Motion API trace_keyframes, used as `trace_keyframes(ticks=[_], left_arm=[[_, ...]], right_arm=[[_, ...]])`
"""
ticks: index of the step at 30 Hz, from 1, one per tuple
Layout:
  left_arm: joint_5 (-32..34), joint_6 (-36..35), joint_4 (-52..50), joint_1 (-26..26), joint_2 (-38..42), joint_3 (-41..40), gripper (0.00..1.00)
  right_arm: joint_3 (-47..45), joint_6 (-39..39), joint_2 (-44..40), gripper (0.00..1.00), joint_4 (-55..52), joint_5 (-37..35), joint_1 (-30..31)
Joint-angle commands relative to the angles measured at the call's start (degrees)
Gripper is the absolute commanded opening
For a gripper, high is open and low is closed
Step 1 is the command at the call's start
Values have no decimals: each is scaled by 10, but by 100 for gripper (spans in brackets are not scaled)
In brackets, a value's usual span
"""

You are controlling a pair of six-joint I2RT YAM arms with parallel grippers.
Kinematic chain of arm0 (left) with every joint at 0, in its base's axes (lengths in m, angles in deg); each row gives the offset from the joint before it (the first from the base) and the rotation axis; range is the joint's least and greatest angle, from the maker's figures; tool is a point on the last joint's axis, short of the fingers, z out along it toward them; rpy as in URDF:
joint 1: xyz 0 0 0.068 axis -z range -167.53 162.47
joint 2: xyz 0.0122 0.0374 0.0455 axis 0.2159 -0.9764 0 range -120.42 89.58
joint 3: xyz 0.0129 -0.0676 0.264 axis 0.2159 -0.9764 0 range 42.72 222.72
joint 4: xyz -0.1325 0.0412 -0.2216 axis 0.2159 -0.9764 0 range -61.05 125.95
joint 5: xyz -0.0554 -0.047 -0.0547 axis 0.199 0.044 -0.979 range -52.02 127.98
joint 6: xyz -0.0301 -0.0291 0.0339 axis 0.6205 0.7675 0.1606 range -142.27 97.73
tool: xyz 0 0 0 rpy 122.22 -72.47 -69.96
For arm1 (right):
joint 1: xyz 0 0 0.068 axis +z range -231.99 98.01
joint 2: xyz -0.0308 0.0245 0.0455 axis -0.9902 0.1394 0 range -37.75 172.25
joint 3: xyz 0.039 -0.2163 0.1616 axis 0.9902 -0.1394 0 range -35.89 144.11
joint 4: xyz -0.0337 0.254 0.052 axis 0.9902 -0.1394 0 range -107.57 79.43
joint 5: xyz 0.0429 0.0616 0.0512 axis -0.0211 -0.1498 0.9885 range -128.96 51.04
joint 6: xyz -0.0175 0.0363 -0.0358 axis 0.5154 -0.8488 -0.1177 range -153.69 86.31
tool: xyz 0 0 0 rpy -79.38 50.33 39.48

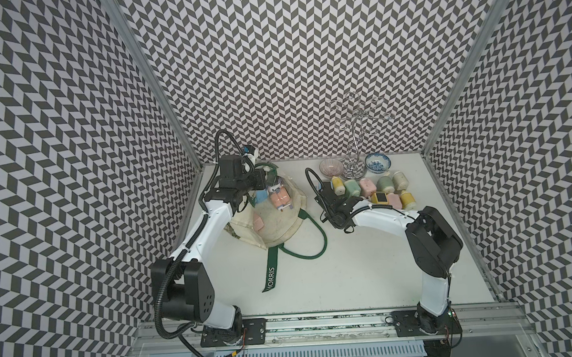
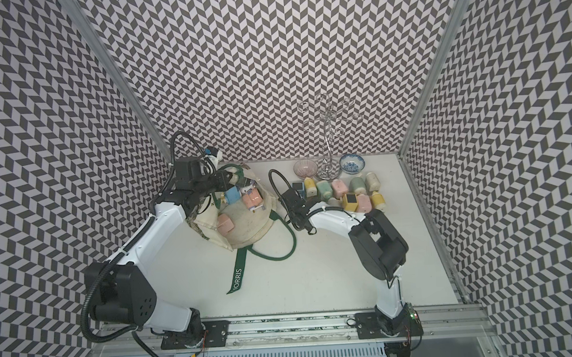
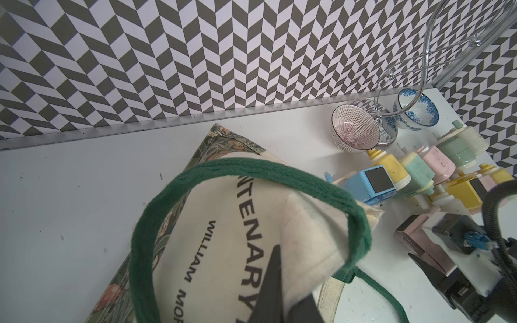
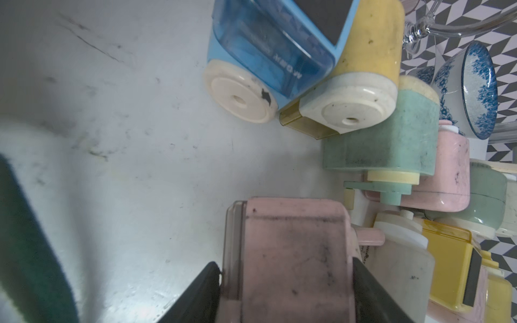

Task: Take out the pencil sharpeners from the tote bags
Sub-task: Place the pencil sharpener at the center of the board.

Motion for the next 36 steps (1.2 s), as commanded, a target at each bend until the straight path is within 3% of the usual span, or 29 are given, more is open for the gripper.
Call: trace_keyframes(ticks=[1, 11, 21, 25, 36], left_arm=[[-16, -4, 16, 9, 27, 4, 0], [-16, -4, 16, 9, 25, 5, 0], [-16, -4, 15, 9, 22, 4, 0], [-16, -4, 15, 9, 22, 5, 0], [-13, -6, 13, 10, 26, 5, 0]], right_arm=[[3, -6, 17, 50, 15, -50, -3], [17, 3, 60, 58, 4, -143, -1], [21, 15, 61, 85, 18, -171, 8], [17, 21, 39, 89, 30, -141, 15], [-11, 15, -82, 90, 77, -17, 17]])
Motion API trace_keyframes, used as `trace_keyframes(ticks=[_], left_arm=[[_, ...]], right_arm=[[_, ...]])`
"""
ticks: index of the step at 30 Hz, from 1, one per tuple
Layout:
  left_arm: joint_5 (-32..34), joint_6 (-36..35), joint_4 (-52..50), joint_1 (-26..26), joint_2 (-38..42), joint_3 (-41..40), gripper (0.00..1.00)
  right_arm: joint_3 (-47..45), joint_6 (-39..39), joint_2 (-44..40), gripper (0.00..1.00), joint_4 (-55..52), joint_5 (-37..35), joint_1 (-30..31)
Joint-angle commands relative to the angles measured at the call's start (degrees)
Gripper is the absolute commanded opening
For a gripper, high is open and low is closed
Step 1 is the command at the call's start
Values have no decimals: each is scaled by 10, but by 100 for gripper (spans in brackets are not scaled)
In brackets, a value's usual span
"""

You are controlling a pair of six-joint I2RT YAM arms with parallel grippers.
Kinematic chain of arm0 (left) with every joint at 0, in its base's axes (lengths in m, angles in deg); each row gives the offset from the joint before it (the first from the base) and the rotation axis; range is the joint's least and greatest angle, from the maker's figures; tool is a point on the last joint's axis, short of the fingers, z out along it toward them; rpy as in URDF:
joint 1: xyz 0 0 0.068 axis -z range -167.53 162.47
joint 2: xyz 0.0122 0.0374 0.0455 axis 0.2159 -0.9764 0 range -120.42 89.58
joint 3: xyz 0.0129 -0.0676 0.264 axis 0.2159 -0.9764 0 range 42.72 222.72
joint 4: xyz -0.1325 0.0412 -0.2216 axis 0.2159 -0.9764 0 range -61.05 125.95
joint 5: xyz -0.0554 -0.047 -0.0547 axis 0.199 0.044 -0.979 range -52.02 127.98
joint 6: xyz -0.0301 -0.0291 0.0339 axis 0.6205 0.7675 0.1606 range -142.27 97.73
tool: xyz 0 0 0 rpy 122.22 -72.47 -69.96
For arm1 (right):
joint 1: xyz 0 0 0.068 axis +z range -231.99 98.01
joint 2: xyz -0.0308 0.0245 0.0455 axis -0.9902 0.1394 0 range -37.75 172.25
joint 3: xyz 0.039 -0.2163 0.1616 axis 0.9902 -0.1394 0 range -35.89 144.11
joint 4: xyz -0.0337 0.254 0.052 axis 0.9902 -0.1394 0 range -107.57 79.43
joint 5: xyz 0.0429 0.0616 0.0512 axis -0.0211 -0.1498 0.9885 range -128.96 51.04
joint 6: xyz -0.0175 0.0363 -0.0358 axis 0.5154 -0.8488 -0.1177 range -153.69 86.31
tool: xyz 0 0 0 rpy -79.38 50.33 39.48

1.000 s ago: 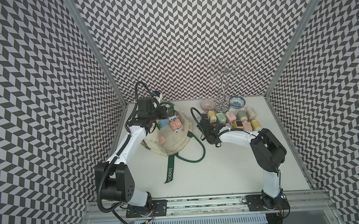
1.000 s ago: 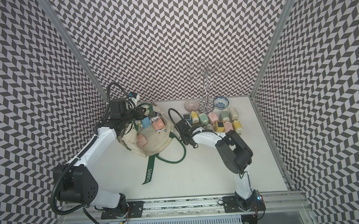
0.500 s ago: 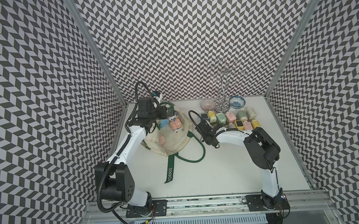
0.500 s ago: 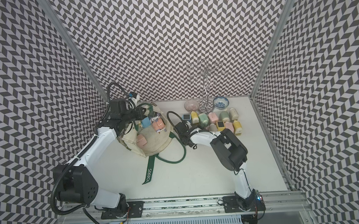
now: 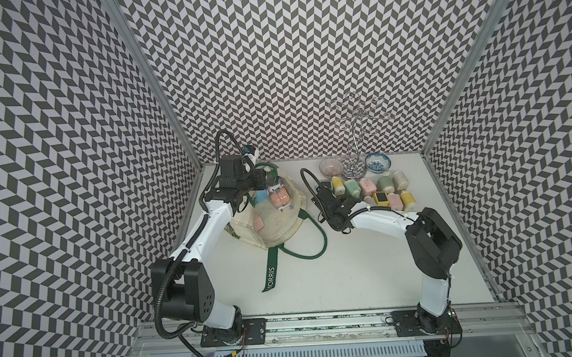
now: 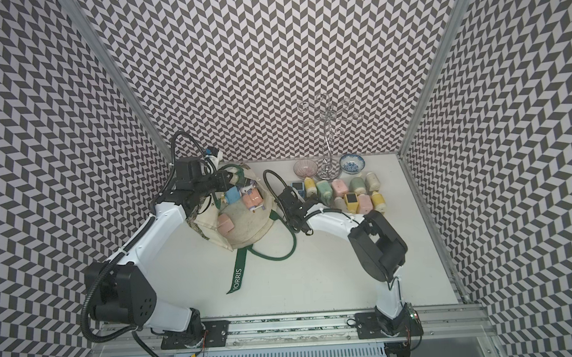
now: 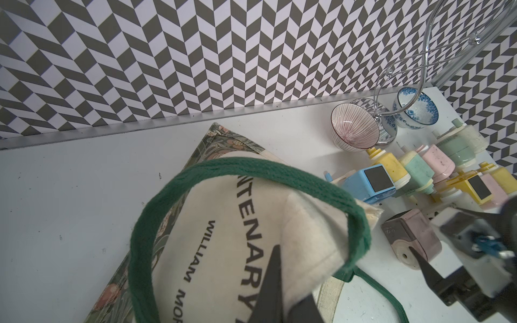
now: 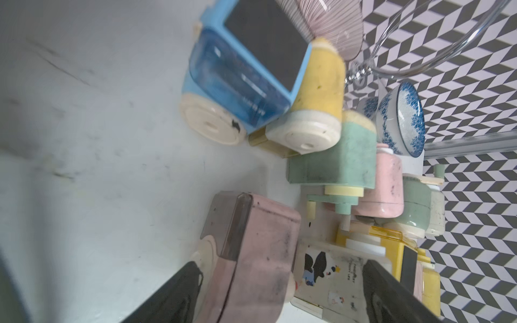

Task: Take out the pencil sharpeners from the tote bags
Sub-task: Place the pencil sharpener at the center of the board, then adjust the canvas bag at the center of the board.

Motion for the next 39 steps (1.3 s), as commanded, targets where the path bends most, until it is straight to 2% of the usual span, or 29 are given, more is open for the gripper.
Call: trace_keyframes(ticks=[1, 7, 11, 14, 16, 20, 23, 26, 30, 33, 37, 39], left_arm=[[-13, -6, 16, 8, 25, 5, 0], [-2, -19, 9, 17, 29, 8, 0], [48, -46, -4, 38, 36, 6, 0], [62, -65, -18, 55, 43, 11, 0], [58, -64, -24, 54, 52, 4, 0], [61, -79, -36, 53, 75, -18, 0], [44, -93, -29, 56, 101, -49, 0], [42, -99, -26, 69, 131, -96, 0], [24, -105, -46, 95, 156, -157, 0], [40, -121, -50, 126, 163, -201, 0], [84, -125, -59, 137, 159, -209, 0], [103, -122, -61, 136, 162, -204, 0]], right_arm=[[-15, -10, -59, 89, 55, 62, -1], [-75, -21, -145, 85, 160, 168, -2], [-126, -46, -191, 81, 248, 298, -2], [-169, -46, -205, 78, 323, 419, -2], [-188, -50, -203, 79, 368, 459, -2], [-186, -28, -167, 84, 418, 437, -2], [-148, 7, -116, 90, 406, 418, -7], [-106, 18, -55, 90, 375, 440, -21], [-123, -19, -23, 84, 407, 478, -33], [-144, -40, -6, 75, 449, 509, -42], [-91, -32, 29, 57, 368, 552, -42], [-98, -43, 18, 60, 369, 559, -42]])
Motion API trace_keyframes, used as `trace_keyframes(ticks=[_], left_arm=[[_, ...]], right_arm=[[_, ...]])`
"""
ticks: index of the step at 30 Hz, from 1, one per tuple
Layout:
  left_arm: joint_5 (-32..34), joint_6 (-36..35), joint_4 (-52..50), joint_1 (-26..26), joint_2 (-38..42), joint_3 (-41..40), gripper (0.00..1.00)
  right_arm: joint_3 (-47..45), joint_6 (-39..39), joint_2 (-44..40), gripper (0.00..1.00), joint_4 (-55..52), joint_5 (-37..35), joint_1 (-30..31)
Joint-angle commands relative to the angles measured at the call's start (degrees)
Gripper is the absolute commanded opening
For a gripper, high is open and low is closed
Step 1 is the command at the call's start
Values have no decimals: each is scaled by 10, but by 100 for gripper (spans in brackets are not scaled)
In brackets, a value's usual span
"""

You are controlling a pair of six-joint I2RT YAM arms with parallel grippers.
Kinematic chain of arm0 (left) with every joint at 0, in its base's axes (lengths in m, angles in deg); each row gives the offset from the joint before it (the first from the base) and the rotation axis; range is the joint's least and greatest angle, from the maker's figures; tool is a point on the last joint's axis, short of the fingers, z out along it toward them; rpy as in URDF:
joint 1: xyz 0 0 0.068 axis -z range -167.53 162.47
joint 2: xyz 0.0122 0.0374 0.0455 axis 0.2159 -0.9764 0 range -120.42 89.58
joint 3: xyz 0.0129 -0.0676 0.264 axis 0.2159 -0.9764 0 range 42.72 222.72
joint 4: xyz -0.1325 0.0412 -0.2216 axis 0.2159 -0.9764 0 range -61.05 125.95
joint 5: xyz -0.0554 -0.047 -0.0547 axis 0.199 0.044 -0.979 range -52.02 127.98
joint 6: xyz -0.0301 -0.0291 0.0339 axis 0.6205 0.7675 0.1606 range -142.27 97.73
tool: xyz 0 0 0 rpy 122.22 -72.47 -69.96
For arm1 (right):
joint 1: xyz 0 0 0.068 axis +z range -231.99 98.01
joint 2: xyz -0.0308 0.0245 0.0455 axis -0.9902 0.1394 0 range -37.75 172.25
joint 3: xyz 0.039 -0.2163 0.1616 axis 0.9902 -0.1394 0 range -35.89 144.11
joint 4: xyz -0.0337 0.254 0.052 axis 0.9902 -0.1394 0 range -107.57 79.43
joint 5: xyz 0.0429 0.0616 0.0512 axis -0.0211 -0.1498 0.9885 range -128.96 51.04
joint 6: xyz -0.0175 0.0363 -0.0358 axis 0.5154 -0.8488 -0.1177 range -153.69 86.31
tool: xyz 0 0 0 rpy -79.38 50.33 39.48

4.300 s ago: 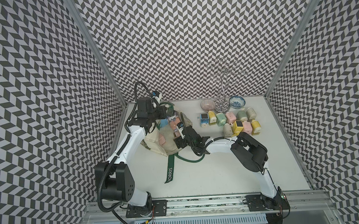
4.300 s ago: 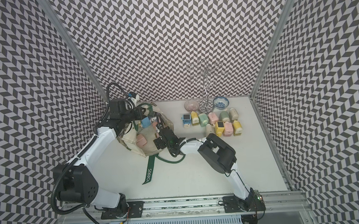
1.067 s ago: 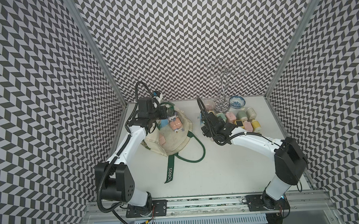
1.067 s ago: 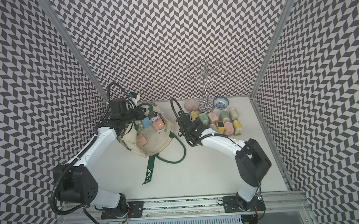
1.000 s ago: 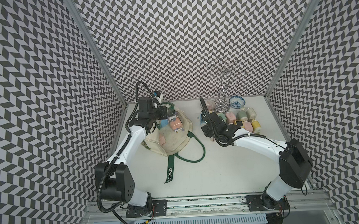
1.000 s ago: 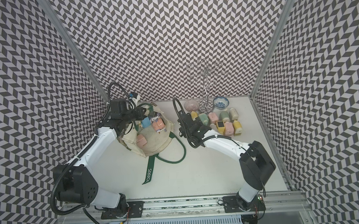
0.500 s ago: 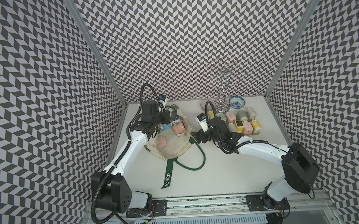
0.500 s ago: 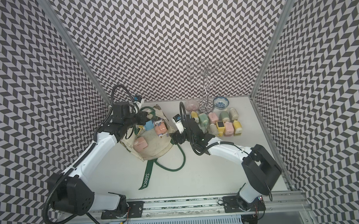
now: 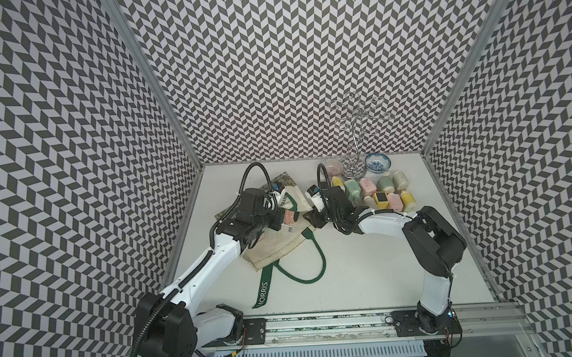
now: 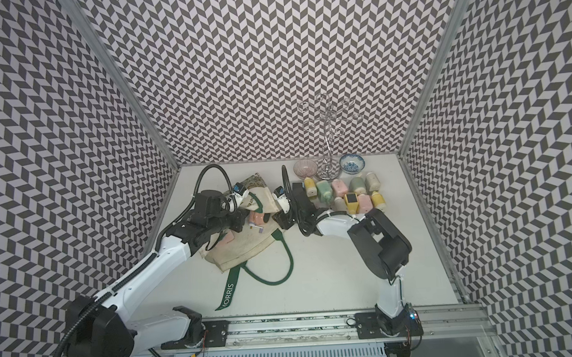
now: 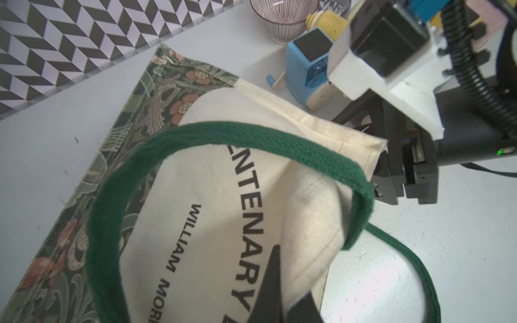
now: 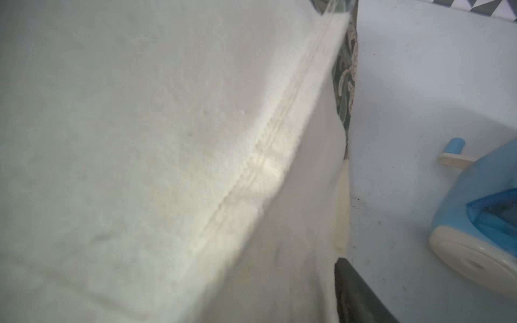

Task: Take out the pencil sharpeners from the tote bags
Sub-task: Adjust the canvas bag at the center of the board, then pick up the pencil sharpener from the canvas bag.

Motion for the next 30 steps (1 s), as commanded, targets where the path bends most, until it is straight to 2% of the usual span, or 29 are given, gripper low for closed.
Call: trace_keyframes(ticks=[1, 4, 8, 15, 19, 24, 30], left_arm=[[43, -7, -21, -2, 7, 3, 0], [57, 3, -7, -5, 10, -5, 0], [39, 16, -8, -11, 4, 4, 0], [39, 37, 8, -26, 30, 4, 0], [39, 49, 11, -28, 41, 3, 0], [46, 62, 7, -30, 42, 8, 0], [43, 72, 2, -33, 36, 13, 0]], right_arm=[[0, -15, -23, 64, 24, 38, 1], [-50, -19, -78, 76, 66, 26, 1], [-93, -20, -148, 81, 97, -1, 1], [-177, -54, -249, 81, 161, 6, 9], [-223, -37, -287, 78, 211, 66, 38], [-253, -13, -276, 75, 261, 128, 89], [-221, -25, -174, 75, 309, 131, 163]])
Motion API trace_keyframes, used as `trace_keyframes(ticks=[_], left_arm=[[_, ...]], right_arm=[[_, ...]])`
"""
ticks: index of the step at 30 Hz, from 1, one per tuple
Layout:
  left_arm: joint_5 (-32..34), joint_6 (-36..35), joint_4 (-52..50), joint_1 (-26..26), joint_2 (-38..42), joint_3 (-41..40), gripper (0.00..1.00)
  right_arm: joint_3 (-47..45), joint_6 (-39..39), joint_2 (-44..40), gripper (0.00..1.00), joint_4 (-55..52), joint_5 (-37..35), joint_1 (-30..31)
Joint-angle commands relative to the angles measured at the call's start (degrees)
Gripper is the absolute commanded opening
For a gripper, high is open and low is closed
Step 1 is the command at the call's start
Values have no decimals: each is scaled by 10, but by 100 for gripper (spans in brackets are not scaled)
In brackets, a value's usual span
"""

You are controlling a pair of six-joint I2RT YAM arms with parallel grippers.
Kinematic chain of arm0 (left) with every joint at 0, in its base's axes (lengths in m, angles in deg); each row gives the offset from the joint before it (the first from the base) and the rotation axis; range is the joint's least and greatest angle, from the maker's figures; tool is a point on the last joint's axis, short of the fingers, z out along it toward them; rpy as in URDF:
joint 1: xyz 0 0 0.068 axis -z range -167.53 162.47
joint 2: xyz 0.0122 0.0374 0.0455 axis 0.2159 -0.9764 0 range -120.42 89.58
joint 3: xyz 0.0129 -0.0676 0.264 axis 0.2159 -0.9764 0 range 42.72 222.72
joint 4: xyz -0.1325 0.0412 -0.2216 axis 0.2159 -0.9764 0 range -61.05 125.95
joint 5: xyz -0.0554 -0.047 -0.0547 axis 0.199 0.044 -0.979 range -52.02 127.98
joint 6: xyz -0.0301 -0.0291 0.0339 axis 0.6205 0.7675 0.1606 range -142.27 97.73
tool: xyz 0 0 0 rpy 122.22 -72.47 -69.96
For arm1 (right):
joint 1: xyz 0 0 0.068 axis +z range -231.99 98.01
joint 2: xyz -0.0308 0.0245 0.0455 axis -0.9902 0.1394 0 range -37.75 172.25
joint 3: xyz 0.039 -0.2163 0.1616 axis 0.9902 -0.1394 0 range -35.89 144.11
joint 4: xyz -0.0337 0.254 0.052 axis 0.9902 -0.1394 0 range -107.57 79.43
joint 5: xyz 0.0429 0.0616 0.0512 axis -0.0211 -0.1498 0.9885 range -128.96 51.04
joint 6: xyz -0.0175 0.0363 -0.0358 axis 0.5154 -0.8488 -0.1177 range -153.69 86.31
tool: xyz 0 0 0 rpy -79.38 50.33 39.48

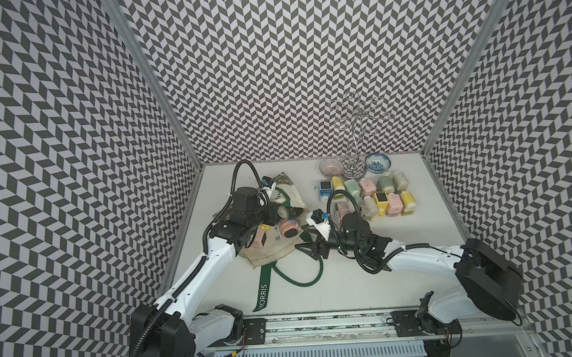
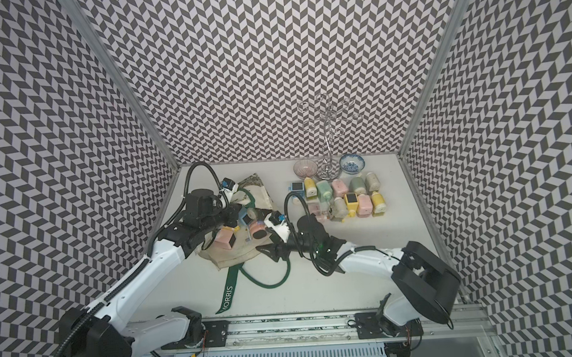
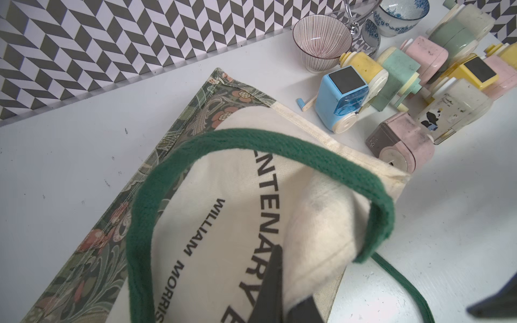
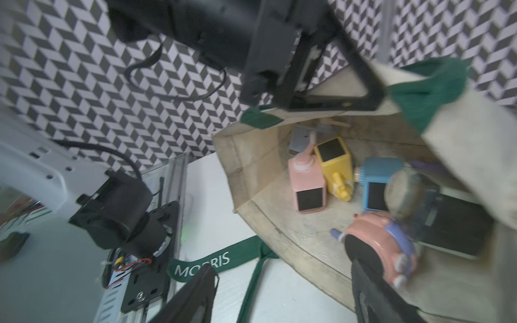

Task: Take out the pencil sharpeners from the tote bags
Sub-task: Pick up the pencil sharpener from the canvas bag.

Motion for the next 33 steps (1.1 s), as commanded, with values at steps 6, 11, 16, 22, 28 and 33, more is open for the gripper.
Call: trace_keyframes(ticks=[6, 11, 16, 22, 28, 33], left_arm=[[10, 32, -24, -15, -10, 26, 0], [-3, 36, -29, -25, -15, 33, 0], [-8, 37, -25, -28, -10, 31, 0], [-11, 35, -25, -28, -9, 31, 0], [-10, 34, -25, -28, -10, 30, 0], [-9, 33, -25, -28, -9, 29, 0]], right_arm=[[65, -9, 156, 77, 155, -39, 70], [124, -1, 252, 78, 206, -75, 74], [174, 2, 329, 81, 252, -112, 72], [243, 20, 390, 84, 232, -121, 71], [305, 30, 436, 86, 208, -163, 70], [342, 39, 461, 87, 185, -218, 69]])
